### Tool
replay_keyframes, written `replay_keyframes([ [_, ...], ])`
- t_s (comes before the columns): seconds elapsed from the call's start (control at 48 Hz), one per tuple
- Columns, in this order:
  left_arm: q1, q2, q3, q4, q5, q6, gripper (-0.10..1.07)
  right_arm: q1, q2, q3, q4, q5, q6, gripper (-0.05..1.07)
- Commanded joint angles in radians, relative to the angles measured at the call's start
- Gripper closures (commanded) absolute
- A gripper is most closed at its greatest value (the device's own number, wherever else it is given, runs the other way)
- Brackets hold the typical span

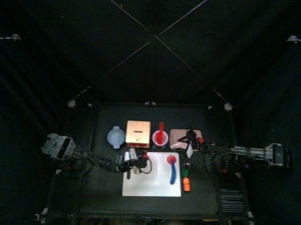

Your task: Grab top half of dough

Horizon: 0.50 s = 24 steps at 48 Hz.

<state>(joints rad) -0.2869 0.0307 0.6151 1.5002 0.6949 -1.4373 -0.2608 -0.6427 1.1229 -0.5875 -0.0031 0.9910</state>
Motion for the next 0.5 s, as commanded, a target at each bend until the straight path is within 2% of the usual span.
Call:
replay_keyframes([
  [0.0,-0.026,-0.038,-0.031,0.017,0.06,0.015,0.25,-0.002,-0.003,-0.008,0.0,-0.003,0.002,-0.01],
  [0.271,-0.051,-0.055,-0.04,0.021,0.106,0.081,0.25,-0.002,-0.003,-0.011,0.002,-0.003,0.003,-0.01],
  [0.479,-0.052,-0.038,-0.026,0.015,0.112,0.081,0.24,-0.002,-0.003,-0.009,0.026,-0.003,-0.006,-0.01],
])
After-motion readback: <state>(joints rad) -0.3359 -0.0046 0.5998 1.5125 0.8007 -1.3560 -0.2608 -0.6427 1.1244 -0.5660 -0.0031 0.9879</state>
